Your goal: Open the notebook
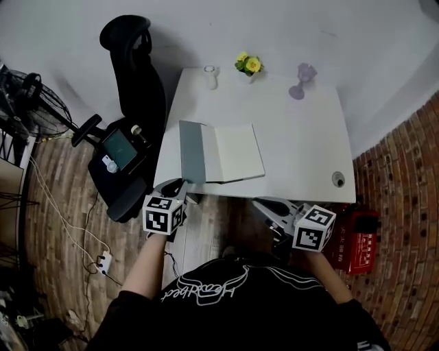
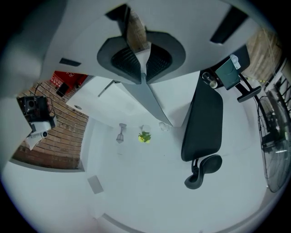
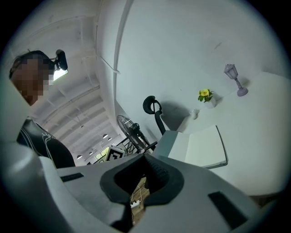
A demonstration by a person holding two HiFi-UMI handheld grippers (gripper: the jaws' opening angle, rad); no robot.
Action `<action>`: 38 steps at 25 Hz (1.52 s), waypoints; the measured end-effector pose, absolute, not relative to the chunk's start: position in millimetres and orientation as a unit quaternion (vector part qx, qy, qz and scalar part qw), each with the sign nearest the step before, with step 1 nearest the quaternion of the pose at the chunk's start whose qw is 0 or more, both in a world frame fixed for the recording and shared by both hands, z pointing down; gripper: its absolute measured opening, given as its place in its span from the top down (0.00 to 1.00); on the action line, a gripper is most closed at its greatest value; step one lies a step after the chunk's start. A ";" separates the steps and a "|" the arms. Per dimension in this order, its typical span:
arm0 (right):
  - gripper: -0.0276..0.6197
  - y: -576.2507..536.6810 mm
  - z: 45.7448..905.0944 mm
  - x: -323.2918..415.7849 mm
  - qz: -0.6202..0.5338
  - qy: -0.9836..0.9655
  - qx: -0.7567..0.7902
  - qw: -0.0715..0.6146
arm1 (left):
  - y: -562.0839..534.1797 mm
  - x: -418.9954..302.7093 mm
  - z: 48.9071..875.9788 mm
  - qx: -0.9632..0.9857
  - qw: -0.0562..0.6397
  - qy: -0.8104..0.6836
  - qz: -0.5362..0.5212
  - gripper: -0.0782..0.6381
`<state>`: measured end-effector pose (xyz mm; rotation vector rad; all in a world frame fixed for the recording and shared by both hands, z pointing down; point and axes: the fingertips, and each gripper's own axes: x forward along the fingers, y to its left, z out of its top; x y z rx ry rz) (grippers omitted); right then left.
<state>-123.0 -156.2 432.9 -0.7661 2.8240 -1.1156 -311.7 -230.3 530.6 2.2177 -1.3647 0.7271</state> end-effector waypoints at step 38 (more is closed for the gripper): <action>0.95 -88.9 397.7 -96.7 -0.293 0.936 -0.197 -0.019 | -115.1 -209.9 431.5 0.870 0.249 -0.416 0.093 0.54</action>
